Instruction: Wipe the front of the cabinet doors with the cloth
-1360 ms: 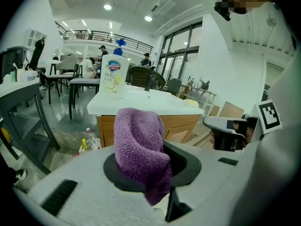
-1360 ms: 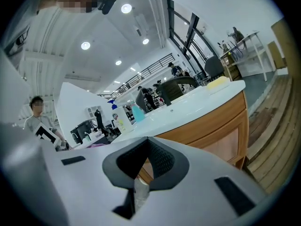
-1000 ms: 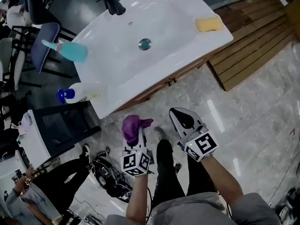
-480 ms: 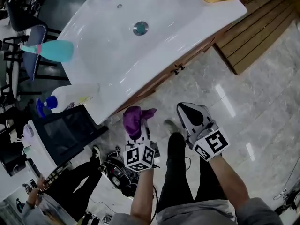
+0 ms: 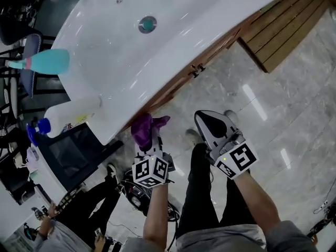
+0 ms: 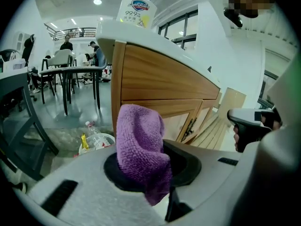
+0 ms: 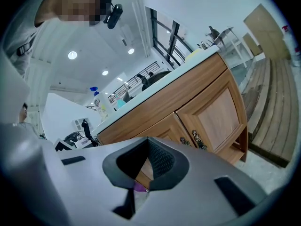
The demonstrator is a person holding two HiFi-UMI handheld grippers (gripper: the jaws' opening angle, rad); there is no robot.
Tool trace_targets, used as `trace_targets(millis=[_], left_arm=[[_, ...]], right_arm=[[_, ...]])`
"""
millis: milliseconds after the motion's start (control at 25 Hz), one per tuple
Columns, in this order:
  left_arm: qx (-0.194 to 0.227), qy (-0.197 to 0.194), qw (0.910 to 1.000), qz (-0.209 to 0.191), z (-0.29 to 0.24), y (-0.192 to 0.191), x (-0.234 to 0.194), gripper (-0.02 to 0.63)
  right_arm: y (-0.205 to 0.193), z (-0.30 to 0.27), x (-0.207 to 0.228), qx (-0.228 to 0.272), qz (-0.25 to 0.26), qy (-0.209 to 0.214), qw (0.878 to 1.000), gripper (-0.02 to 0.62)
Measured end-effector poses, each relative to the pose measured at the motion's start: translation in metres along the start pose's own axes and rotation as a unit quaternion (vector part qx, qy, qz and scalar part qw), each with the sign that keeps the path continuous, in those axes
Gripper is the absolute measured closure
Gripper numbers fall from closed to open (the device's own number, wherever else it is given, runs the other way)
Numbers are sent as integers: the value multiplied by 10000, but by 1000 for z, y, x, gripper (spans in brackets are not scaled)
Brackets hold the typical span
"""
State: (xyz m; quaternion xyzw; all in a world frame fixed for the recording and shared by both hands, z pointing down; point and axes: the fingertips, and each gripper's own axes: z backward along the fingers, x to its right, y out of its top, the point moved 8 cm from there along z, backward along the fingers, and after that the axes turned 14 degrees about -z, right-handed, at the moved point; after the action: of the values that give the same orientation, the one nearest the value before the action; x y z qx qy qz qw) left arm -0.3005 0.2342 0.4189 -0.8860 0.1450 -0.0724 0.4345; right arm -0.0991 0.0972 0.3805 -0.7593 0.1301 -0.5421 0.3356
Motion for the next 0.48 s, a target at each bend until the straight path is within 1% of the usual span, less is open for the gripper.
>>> trace_targets(millis=[120, 480], left_arm=[[-3, -24, 9999, -103, -5, 4, -1, 523], [10, -233, 9989, -413, -32, 18, 15, 523]], right_arm=[[-4, -1, 4, 63, -95, -20, 9999, 586], [-8, 3, 29, 244, -290, -125, 9992, 586]])
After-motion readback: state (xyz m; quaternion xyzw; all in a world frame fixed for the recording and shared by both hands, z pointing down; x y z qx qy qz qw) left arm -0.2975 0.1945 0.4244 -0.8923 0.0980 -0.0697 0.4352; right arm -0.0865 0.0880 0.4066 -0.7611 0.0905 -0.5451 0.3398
